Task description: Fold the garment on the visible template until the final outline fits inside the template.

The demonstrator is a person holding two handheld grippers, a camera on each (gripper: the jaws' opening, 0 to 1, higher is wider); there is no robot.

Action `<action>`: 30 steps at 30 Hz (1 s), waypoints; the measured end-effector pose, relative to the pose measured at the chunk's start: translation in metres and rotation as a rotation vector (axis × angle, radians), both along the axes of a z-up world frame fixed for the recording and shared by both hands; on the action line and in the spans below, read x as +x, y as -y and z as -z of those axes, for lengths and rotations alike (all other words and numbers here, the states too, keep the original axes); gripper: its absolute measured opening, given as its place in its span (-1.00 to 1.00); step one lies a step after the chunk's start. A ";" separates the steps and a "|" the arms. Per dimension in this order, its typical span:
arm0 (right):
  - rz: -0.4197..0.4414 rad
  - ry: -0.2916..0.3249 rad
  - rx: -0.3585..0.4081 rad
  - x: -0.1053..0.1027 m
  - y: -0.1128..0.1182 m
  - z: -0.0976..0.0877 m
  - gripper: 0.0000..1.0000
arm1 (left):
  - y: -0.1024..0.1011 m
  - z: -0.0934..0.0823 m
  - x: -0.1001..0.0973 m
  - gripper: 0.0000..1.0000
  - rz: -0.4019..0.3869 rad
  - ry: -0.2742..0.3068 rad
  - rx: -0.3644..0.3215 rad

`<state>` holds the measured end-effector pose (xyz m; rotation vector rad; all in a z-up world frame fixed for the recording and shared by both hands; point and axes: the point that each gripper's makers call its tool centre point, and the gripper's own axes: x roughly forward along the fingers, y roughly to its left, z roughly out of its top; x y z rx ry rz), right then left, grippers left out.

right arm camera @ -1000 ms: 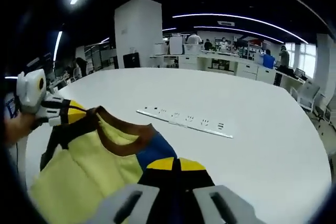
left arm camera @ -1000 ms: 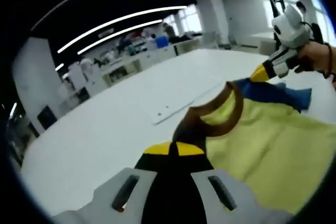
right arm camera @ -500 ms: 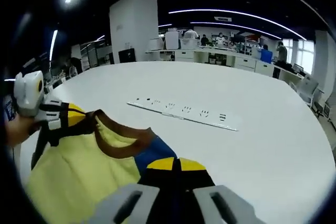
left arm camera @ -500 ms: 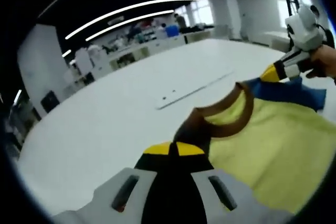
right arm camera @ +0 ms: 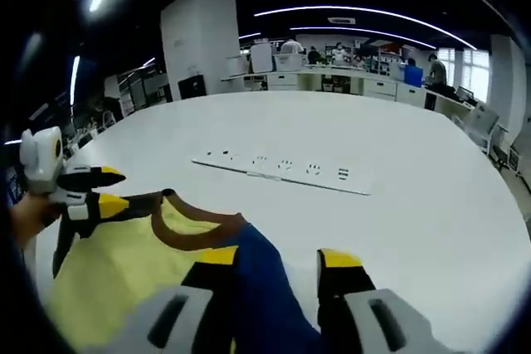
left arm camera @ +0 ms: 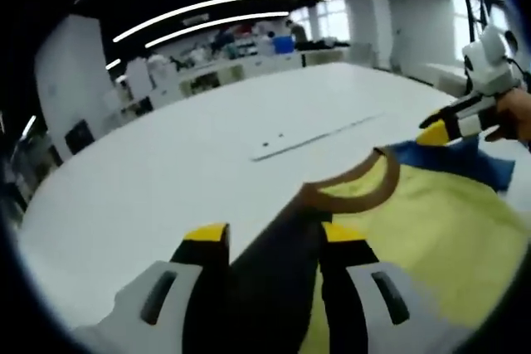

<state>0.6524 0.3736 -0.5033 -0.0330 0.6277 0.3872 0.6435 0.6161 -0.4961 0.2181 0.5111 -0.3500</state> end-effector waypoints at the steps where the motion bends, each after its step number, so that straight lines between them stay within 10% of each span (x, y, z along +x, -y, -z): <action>1: -0.018 -0.003 0.005 -0.003 -0.002 -0.003 -0.13 | -0.001 -0.001 -0.001 -0.01 -0.001 0.001 -0.007; 14: -0.076 -0.071 -0.006 -0.037 0.017 -0.027 0.43 | -0.014 -0.027 -0.029 0.84 0.003 0.026 -0.063; 30: -0.035 -0.116 -0.047 -0.104 0.065 -0.046 0.41 | -0.013 -0.059 -0.078 0.98 0.081 0.039 -0.114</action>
